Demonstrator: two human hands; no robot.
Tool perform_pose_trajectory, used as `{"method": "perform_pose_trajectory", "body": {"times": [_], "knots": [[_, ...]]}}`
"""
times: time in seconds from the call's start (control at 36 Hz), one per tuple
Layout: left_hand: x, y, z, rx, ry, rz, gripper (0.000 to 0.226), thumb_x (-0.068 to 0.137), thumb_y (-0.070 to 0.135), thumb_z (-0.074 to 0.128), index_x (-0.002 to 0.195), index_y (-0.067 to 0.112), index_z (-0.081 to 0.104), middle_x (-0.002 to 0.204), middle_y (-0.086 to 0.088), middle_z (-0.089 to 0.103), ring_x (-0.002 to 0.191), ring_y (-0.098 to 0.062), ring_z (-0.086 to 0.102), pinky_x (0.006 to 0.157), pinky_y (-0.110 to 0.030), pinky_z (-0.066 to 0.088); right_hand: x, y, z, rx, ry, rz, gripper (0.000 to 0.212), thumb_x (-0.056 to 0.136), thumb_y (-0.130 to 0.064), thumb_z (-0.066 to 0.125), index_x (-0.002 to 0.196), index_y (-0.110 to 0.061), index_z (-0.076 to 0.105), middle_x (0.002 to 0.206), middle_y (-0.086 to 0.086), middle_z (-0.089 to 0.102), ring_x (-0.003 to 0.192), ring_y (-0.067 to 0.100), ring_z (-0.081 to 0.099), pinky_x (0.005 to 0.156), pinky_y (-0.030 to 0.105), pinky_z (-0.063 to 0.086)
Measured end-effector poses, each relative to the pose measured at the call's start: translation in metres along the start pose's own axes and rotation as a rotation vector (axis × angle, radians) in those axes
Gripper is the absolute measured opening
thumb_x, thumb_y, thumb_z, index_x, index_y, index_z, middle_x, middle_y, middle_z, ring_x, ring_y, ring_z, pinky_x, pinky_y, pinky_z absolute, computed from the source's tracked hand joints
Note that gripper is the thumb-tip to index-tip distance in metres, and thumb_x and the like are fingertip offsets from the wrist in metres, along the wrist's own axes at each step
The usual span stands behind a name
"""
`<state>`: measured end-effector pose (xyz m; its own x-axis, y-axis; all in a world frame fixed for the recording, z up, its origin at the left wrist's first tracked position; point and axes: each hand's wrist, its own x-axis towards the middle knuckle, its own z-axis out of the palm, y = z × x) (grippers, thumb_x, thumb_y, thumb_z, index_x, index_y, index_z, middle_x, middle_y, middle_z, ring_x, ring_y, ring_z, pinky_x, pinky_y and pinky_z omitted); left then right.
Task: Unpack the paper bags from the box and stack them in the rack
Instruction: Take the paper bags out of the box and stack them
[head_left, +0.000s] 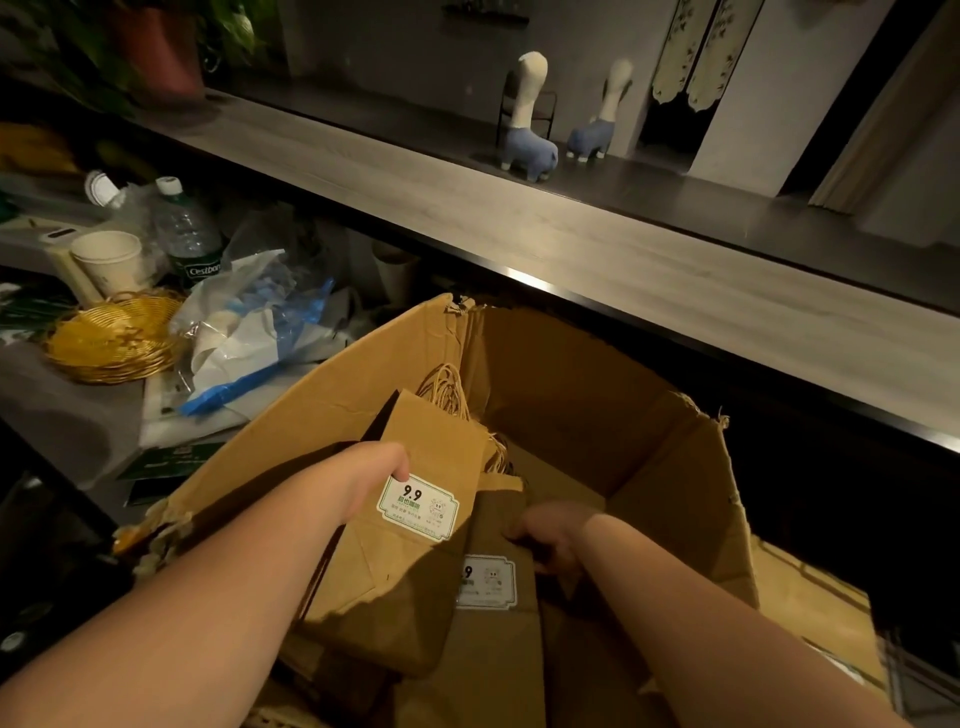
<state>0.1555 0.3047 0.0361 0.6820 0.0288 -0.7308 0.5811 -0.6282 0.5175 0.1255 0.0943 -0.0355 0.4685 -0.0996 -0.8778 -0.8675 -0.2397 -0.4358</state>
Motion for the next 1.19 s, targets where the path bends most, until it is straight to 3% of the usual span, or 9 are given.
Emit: {"method": "perform_pose_trajectory", "body": {"times": [0.31,0.39,0.61,0.69,0.75,0.81,0.89,1.0,1.19], "knots": [[-0.002,0.0,0.008,0.09,-0.13,-0.044,0.077,0.086,0.015,0.056,0.152,0.007,0.017,0.156,-0.023,0.016,0.142,-0.041,0.016,0.113,-0.05,0.019,0.007,-0.009,0.008,0.035,0.312,-0.369,0.025,0.097,-0.018,0.051,0.112,-0.003,0.063,0.112,0.019,0.067,0.103,0.033,0.066,0.086,0.039,0.055],[-0.002,-0.002,0.012,0.092,-0.153,-0.033,0.075,0.086,0.015,0.057,0.15,0.007,0.021,0.156,-0.022,0.017,0.142,-0.041,0.017,0.114,-0.049,0.019,0.009,-0.004,0.011,-0.071,0.267,-0.349,0.018,0.099,-0.019,0.049,0.095,-0.009,0.064,0.102,0.013,0.069,0.094,0.027,0.067,0.083,0.038,0.056],[-0.003,-0.002,0.015,0.0,-0.152,0.037,0.063,0.085,0.016,0.057,0.143,0.01,0.032,0.152,-0.017,0.027,0.138,-0.035,0.024,0.112,-0.044,0.022,0.009,-0.008,0.0,-0.047,0.196,-0.3,0.015,0.097,-0.021,0.055,0.1,-0.01,0.064,0.103,0.012,0.07,0.093,0.025,0.067,0.085,0.037,0.055],[-0.001,0.0,0.015,-0.07,-0.139,0.069,0.054,0.081,0.018,0.059,0.131,0.011,0.042,0.144,-0.013,0.038,0.13,-0.032,0.035,0.111,-0.043,0.026,0.036,-0.009,-0.012,-0.043,0.218,-0.35,0.032,0.091,-0.026,0.058,0.119,-0.01,0.057,0.105,0.011,0.069,0.093,0.026,0.068,0.087,0.045,0.057],[-0.002,0.001,0.014,-0.118,-0.109,0.105,0.039,0.084,0.017,0.057,0.121,0.012,0.047,0.123,-0.009,0.05,0.112,-0.026,0.042,0.099,-0.039,0.031,0.032,-0.012,-0.016,0.053,0.147,-0.346,0.057,0.08,-0.024,0.065,0.133,-0.01,0.047,0.107,0.014,0.069,0.091,0.031,0.071,0.08,0.048,0.059],[-0.002,0.003,0.013,-0.167,-0.094,0.144,0.019,0.086,0.015,0.054,0.104,0.011,0.052,0.099,-0.004,0.051,0.093,-0.021,0.043,0.089,-0.037,0.03,-0.004,-0.02,-0.012,0.124,0.06,-0.344,0.05,0.085,-0.015,0.062,0.132,-0.008,0.048,0.109,0.018,0.068,0.094,0.033,0.07,0.082,0.049,0.058],[-0.005,0.006,0.01,-0.256,-0.066,0.197,0.011,0.084,0.014,0.053,0.094,0.012,0.056,0.11,-0.006,0.05,0.104,-0.023,0.045,0.096,-0.038,0.03,-0.021,-0.025,-0.016,0.212,-0.087,-0.399,0.026,0.095,-0.004,0.049,0.121,-0.007,0.055,0.112,0.021,0.068,0.103,0.036,0.067,0.094,0.049,0.053],[-0.006,0.011,0.006,-0.398,-0.023,0.267,0.019,0.082,0.011,0.054,0.101,0.014,0.057,0.131,-0.005,0.043,0.134,-0.031,0.032,0.112,-0.048,0.024,-0.031,-0.029,-0.025,0.307,-0.211,-0.498,0.033,0.09,0.004,0.055,0.122,-0.006,0.058,0.116,0.021,0.068,0.105,0.034,0.068,0.094,0.046,0.053],[-0.008,0.011,0.003,-0.52,-0.134,0.376,0.006,0.062,0.018,0.057,0.062,0.014,0.054,0.094,-0.015,0.065,0.107,-0.037,0.056,0.099,-0.044,0.039,-0.049,-0.033,-0.031,0.302,-0.323,-0.552,0.032,0.085,0.004,0.062,0.116,-0.004,0.064,0.109,0.017,0.071,0.097,0.031,0.07,0.081,0.04,0.059]]}}
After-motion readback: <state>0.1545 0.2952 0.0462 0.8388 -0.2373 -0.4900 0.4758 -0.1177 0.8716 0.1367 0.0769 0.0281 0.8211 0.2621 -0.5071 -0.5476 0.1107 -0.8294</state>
